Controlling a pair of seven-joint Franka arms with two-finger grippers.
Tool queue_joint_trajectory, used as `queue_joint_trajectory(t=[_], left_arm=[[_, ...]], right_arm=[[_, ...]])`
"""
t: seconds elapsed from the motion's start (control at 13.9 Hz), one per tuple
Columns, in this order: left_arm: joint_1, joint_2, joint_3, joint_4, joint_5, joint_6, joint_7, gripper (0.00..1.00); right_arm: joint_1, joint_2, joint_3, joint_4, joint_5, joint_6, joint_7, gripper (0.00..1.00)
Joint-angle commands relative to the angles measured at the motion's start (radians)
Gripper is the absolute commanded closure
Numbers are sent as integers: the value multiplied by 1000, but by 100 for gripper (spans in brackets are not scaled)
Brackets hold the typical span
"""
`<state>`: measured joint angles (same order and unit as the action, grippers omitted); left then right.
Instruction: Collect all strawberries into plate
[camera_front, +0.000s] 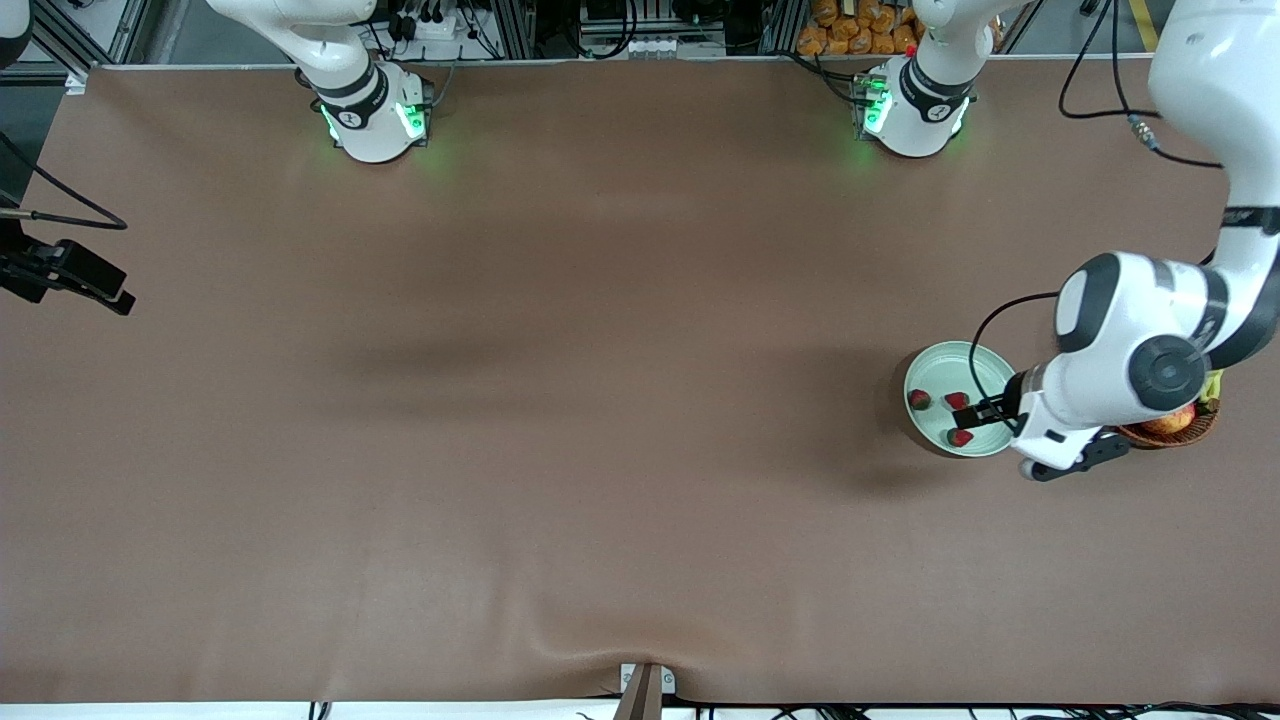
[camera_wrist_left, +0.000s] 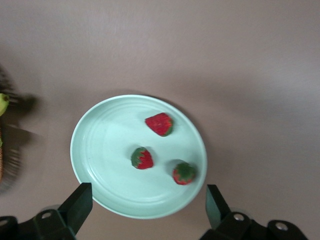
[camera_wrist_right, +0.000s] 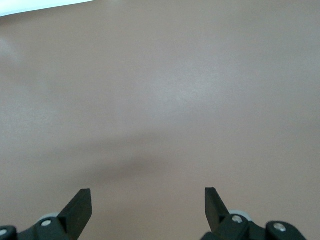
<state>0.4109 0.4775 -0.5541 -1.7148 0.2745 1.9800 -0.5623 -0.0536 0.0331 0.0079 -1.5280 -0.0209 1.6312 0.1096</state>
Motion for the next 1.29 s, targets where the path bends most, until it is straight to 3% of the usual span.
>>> queue_joint_trajectory(t=[0.0,0.43,0.86,1.22], left_arm=[[5,-42,-15,62,-40,-59,10,0],[5,-106,-55,268,-40,-331,15,0],[3,-250,-72,271,-44,-391,41,0],[19,-350,-64,274,-118,-391,226,0]], right_arm=[[-2,10,3,40,-19,-17,1,0],[-9,14,3,40,-5,-17,-1,0],[-6,13,3,38,-5,-19,1,0],[-3,13,3,38,-5,-21,2,0]])
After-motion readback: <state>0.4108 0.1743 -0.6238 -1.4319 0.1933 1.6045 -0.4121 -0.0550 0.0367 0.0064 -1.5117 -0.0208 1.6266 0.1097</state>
